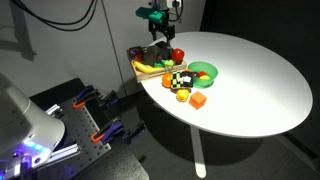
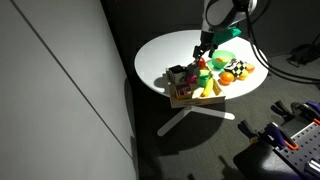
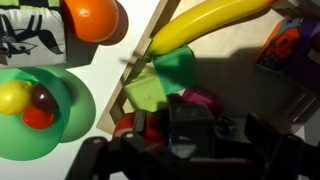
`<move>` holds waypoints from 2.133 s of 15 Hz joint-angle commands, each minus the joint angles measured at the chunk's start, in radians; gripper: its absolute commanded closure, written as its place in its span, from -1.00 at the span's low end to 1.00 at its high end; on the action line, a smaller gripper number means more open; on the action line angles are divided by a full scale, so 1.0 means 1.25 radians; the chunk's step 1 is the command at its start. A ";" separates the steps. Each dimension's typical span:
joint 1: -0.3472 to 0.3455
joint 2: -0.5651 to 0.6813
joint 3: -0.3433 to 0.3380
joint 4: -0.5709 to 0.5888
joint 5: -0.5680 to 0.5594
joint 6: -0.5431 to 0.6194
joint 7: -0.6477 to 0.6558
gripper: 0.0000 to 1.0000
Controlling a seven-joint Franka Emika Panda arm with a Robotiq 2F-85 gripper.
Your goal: Put the grey block in the green bowl
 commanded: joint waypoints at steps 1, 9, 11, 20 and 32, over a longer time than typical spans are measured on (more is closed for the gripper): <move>0.003 0.061 0.004 0.082 -0.005 -0.040 -0.019 -1.00; 0.028 0.136 -0.002 0.169 -0.015 -0.069 -0.008 -1.00; 0.037 0.146 -0.009 0.181 -0.024 -0.073 0.000 -1.00; 0.049 0.164 -0.033 0.197 -0.054 -0.090 0.011 -1.00; 0.072 0.180 -0.048 0.202 -0.087 -0.081 0.035 -1.00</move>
